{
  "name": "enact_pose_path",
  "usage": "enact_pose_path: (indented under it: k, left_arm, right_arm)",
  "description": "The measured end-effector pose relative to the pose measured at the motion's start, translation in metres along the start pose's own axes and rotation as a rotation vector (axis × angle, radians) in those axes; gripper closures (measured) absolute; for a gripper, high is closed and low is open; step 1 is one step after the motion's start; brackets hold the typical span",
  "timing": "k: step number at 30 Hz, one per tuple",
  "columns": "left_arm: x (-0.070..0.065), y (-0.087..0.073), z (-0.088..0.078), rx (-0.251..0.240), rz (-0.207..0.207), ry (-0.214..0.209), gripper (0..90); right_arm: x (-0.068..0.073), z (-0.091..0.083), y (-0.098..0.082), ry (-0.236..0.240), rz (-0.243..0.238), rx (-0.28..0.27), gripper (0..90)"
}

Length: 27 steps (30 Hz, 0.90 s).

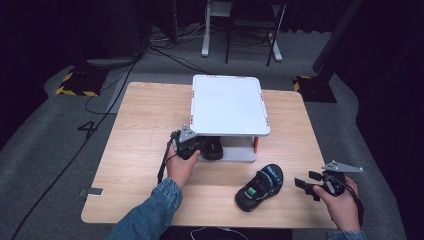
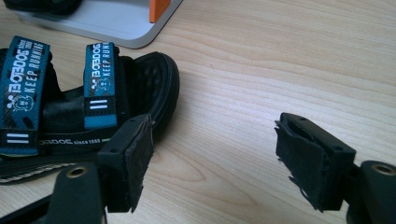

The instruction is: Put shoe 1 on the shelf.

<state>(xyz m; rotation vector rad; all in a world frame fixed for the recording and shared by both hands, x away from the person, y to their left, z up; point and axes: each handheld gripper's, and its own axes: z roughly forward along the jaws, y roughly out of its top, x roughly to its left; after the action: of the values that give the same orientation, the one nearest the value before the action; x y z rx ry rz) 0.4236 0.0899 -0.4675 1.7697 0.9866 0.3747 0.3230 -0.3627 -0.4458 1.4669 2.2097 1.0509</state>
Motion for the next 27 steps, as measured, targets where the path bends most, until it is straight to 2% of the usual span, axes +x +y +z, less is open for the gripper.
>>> enact_pose_path:
  k: [3,5,9,11,13,14,15,16,17,19,21,22,24,25,27]
  left_arm:
    - [-0.001,0.0,-0.004,0.001,-0.023,-0.034,48.8]
    - [-0.006,0.001,-0.007,-0.025,0.024,-0.011,35.8]
    - [-0.012,0.002,-0.026,-0.022,0.065,-0.011,27.7]
    - [-0.013,0.001,-0.039,0.016,0.109,-0.006,28.8]
    - [-0.016,-0.002,-0.051,0.049,0.12,-0.028,33.1]
    - [-0.018,-0.004,-0.057,0.064,0.118,-0.046,36.6]
    - [-0.021,-0.007,-0.06,0.09,0.119,-0.091,47.9]
    - [-0.021,-0.007,-0.06,0.09,0.119,-0.091,53.3]
    - [-0.028,-0.013,-0.062,0.146,0.151,-0.136,54.1]
    - [-0.035,-0.02,-0.055,0.213,0.159,-0.165,61.3]
    - [-0.038,-0.026,-0.044,0.246,0.163,-0.156,59.5]
    - [-0.04,-0.029,-0.037,0.254,0.169,-0.14,57.3]
    - [-0.042,-0.033,-0.023,0.269,0.145,-0.168,53.6]
    - [-0.042,-0.035,-0.018,0.269,0.13,-0.165,52.2]
    - [-0.038,-0.035,-0.012,0.248,0.131,-0.12,50.7]
  right_arm:
    - [0.0,0.001,0.0,-0.001,-0.003,0.005,28.2]
    - [0.001,0.001,0.002,0.003,-0.006,0.002,28.2]
    - [0.002,0.003,0.006,0.014,-0.015,0.003,28.2]
    - [0.002,0.005,0.008,0.015,-0.018,0.001,28.2]
    - [0.003,0.008,0.011,0.022,-0.022,0.0,28.2]
    - [0.004,0.009,0.013,0.026,-0.028,0.001,28.2]
    - [0.004,0.011,0.016,0.03,-0.036,-0.003,28.2]
    - [0.006,0.012,0.018,0.036,-0.039,-0.002,28.2]
    - [0.007,0.014,0.02,0.041,-0.046,-0.003,28.2]
    - [0.009,0.017,0.022,0.05,-0.058,0.004,28.2]
    - [0.011,0.019,0.024,0.052,-0.065,0.007,28.2]
    - [0.012,0.02,0.024,0.054,-0.067,0.007,28.1]
    - [0.012,0.019,0.024,0.058,-0.068,0.007,28.2]
    - [0.012,0.019,0.024,0.052,-0.066,0.007,28.1]
    - [0.01,0.017,0.023,0.047,-0.061,0.005,28.1]
